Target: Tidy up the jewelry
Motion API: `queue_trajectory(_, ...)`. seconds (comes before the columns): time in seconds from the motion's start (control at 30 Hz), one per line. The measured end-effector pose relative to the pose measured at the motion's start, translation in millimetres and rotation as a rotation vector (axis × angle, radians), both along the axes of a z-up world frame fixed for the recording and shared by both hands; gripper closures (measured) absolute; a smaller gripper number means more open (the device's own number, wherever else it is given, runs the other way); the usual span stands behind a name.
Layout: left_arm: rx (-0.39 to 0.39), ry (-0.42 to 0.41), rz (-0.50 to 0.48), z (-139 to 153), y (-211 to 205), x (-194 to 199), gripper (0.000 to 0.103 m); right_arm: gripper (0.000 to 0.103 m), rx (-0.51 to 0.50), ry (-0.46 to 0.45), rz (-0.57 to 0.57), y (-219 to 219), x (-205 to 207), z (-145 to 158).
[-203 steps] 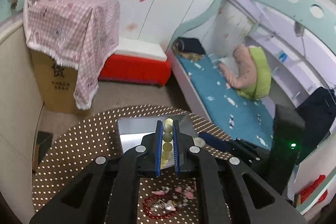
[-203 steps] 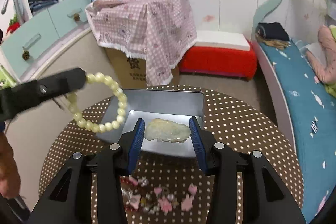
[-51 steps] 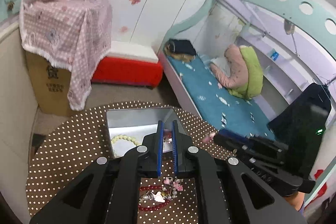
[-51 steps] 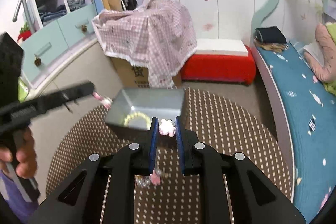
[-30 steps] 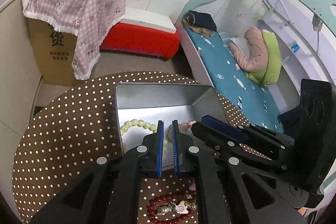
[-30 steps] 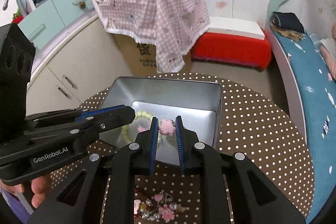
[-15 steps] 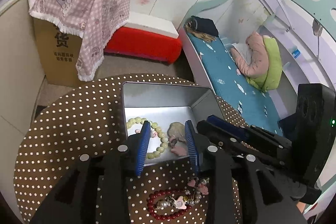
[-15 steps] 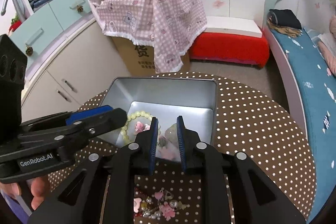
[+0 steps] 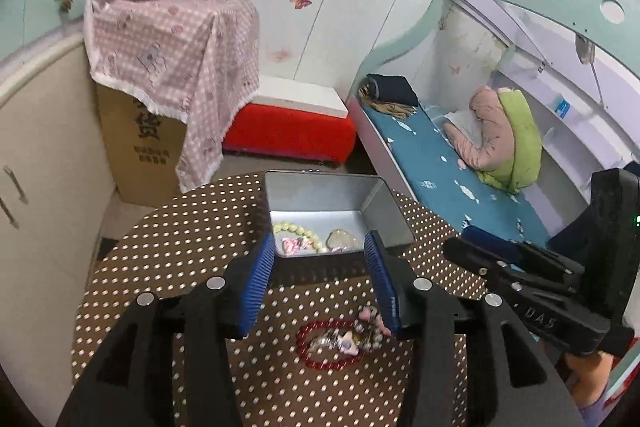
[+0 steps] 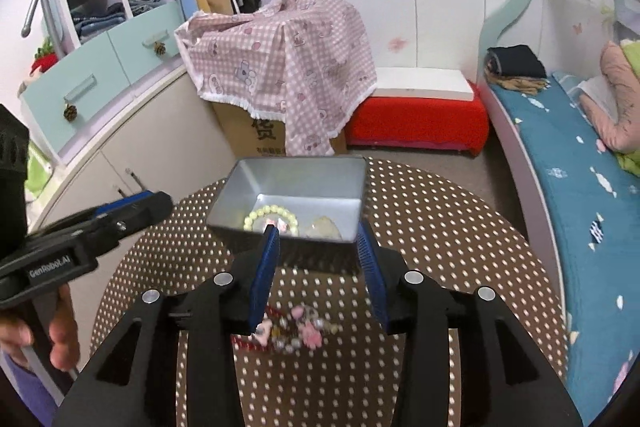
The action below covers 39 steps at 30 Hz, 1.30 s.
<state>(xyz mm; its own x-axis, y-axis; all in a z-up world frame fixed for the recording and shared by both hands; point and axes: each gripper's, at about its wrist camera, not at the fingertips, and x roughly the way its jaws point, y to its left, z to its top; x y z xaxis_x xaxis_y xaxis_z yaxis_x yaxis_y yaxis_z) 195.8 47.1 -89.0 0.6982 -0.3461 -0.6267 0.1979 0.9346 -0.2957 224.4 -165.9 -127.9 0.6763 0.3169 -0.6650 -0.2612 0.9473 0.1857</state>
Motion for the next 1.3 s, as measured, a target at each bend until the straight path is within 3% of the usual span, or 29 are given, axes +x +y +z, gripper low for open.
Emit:
queue_trajectory(0.23,0.051,-0.01,0.022,-9.1,-1.3,-26.3,0.058,0.062,-0.015,0.027,-0.022,-13.6,-23.3,-19.5)
queue_trajectory(0.67,0.05,0.118,0.035,-63.6,5.7,-30.4,0.058,0.063,-0.033,0.143,0.021,5.9,-24.1,-84.7)
queue_trajectory(0.87,0.049,0.13,0.034,-70.7,7.2,-31.8,0.058,0.073,-0.045,0.146,0.05,22.4,-20.4,-92.8)
queue_trajectory(1.13,0.041,0.137,0.027,-73.5,7.6,-32.3,0.058,0.075,-0.049,0.161,0.067,34.9,-7.9,-97.1)
queue_trajectory(1.3,0.039,0.143,0.023,-75.1,6.9,-31.1,0.058,0.088,-0.046,0.165,0.069,34.9,-1.8,-98.9)
